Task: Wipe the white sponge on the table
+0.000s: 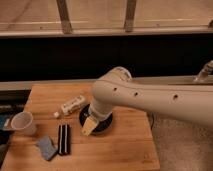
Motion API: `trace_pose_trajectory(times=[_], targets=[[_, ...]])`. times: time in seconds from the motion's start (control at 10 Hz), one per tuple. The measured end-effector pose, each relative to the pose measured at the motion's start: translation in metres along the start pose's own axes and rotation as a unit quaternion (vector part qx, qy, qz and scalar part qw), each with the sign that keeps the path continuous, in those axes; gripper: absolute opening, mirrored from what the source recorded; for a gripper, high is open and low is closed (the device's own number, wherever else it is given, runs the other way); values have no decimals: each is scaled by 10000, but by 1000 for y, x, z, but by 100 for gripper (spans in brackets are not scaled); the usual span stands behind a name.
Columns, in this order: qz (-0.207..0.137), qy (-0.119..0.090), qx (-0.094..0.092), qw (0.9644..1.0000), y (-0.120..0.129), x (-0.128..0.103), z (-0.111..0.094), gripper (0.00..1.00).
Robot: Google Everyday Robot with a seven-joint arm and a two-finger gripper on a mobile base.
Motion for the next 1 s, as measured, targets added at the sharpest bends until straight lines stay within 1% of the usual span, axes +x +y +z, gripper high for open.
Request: trace_pose_trajectory(times=[0.6, 0.7, 0.8, 0.9, 1.0], targets=[[0, 0, -1, 10000, 0, 0, 0, 80], [-45, 3, -14, 10000, 1, -1, -1, 80], [-161, 7, -44, 9999, 6, -6, -3, 80], [-336, 31, -116, 9994, 16, -16, -1, 80], [-586, 72, -205, 9980, 29, -33, 3, 80]])
